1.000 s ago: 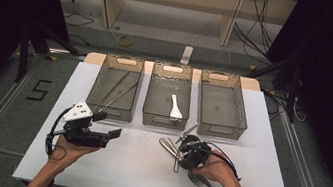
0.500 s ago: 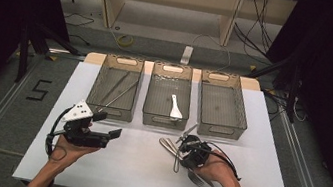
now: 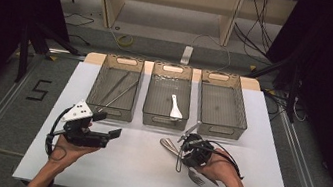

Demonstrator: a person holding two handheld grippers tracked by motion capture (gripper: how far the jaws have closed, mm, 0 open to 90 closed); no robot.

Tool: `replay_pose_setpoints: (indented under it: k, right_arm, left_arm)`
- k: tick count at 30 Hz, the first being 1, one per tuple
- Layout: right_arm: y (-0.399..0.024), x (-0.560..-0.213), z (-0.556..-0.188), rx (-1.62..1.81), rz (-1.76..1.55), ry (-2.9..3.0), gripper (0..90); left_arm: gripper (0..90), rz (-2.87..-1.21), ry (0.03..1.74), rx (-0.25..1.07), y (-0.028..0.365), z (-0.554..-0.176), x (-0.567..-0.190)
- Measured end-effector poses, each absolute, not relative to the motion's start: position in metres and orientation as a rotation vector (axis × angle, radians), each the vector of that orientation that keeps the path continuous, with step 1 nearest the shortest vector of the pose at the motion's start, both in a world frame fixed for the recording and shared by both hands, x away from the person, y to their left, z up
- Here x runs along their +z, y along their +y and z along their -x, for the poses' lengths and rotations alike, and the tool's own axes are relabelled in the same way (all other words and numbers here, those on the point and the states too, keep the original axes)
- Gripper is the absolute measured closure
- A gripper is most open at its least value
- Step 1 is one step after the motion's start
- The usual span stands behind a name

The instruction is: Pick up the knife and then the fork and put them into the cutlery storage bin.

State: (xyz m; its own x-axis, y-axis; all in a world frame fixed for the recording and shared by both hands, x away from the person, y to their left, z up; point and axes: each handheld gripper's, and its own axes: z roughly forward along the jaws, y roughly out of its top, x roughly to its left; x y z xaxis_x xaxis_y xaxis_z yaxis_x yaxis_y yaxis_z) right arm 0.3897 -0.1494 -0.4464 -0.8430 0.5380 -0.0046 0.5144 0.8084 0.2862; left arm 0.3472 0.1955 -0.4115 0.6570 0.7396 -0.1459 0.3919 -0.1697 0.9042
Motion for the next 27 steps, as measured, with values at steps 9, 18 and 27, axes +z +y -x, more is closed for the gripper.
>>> replay_pose_setpoints:
  k: [9, 18, 27]
  right_arm:
    - [-0.153, -0.440, -0.390, 0.492, -0.876, 2.868, 80.7]
    - [-0.161, -0.425, -0.390, 0.553, -0.885, 2.850, 80.6]
    - [-0.174, -0.405, -0.390, 0.662, -0.909, 2.805, 80.7]
  left_arm:
    - [17.6, -1.789, 0.909, 0.399, 0.196, -0.347, -0.411]
    - [17.5, -1.791, 0.915, 0.402, 0.197, -0.348, -0.412]
    - [17.5, -1.788, 0.919, 0.401, 0.198, -0.348, -0.412]
